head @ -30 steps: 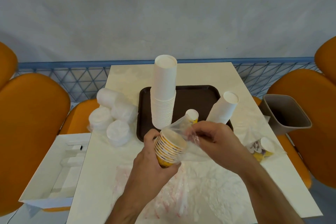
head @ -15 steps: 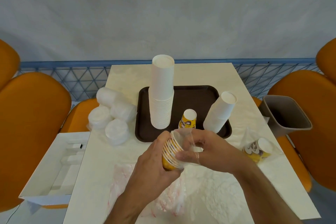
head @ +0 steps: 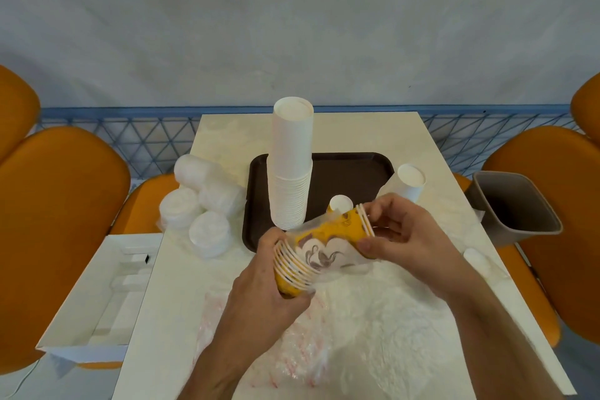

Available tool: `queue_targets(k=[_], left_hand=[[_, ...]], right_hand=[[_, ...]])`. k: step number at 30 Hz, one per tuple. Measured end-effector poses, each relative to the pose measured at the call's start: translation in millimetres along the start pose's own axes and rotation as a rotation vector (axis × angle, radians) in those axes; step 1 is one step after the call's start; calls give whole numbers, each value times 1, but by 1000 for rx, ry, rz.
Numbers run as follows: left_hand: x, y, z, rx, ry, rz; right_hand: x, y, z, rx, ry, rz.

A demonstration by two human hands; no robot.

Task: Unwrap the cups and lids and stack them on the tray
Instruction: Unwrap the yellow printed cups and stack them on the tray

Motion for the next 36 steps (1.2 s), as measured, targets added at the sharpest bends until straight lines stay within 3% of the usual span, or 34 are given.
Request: queue_targets(k=[4,11,19,25,28,31,36], left_hand=[[-9,-4,-1,-11,88,57],[-3,3,-3,15,86,87],[0,-1,2,8,66,101],[-12,-13,2,-37,133,159],[-15,-18,2,-57,146,168],[-13,-21,4,-74,140,160],[-10,-20,6,-71,117,168]], right_hand=[[-3,6,-1,124,-70,80],[20,6,1,99,-151,383],[40,29,-8,4,-40,472],[32,80,-18,143,29,647],[17,78,-28,98,182,586],[6,59,-43,78,318,319],[8,36,-76,-46,392,213]])
Point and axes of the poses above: each hand's wrist, its own z-axis away from the middle knuckle, its own x-axis out of the palm, y = z × x, the point moved 5 cm from there along -z, towards the middle knuckle, and after that the axes turned 7 degrees about x, right-handed, at the moved point
